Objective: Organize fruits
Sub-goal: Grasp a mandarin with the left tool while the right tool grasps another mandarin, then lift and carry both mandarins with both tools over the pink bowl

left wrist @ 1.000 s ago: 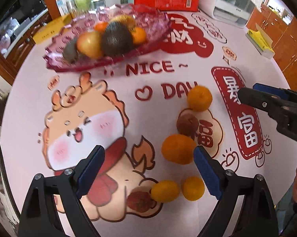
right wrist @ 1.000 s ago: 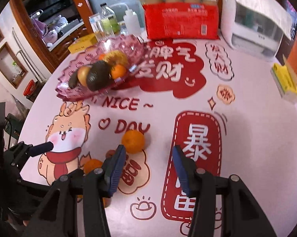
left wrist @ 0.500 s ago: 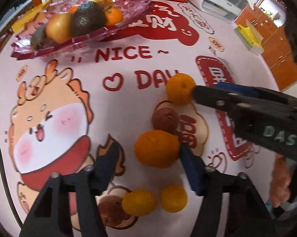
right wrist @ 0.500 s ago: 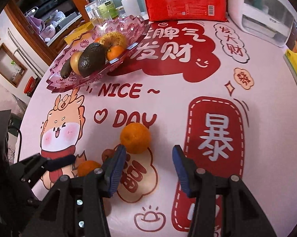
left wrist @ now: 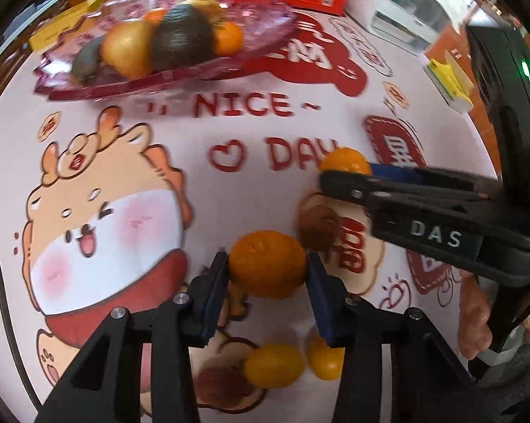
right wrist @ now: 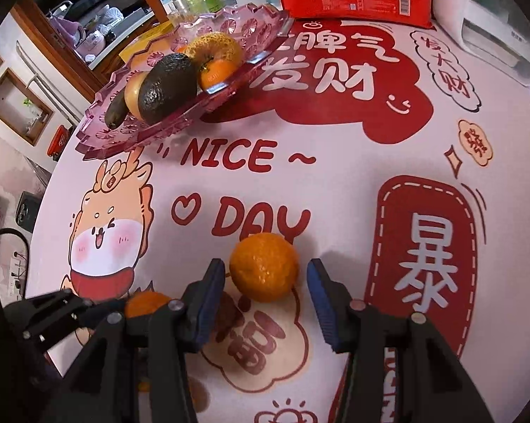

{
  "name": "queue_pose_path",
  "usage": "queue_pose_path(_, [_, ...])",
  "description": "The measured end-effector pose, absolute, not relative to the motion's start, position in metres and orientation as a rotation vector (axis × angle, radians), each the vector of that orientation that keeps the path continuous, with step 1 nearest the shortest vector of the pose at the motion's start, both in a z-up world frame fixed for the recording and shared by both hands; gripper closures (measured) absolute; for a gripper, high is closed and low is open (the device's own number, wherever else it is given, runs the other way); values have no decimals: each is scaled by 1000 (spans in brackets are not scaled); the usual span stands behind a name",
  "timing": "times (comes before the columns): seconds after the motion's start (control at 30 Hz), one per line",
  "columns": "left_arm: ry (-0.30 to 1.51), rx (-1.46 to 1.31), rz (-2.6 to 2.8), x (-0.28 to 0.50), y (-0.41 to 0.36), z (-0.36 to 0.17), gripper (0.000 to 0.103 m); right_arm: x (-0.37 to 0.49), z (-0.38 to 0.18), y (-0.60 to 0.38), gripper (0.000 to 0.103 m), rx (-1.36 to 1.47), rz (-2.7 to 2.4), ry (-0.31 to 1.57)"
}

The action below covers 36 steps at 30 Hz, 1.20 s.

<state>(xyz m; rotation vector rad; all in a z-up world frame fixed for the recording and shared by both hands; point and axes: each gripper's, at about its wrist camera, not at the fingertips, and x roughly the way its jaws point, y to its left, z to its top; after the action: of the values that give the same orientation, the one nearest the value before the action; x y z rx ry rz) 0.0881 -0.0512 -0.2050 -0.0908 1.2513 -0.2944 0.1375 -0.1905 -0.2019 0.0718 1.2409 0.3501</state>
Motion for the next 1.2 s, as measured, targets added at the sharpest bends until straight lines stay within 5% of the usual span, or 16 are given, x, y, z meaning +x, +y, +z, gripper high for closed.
queue_pose_path(1.2, [1233,-71,-173,86,-37,-191,61,96,-170,-198,63,43,353,1165])
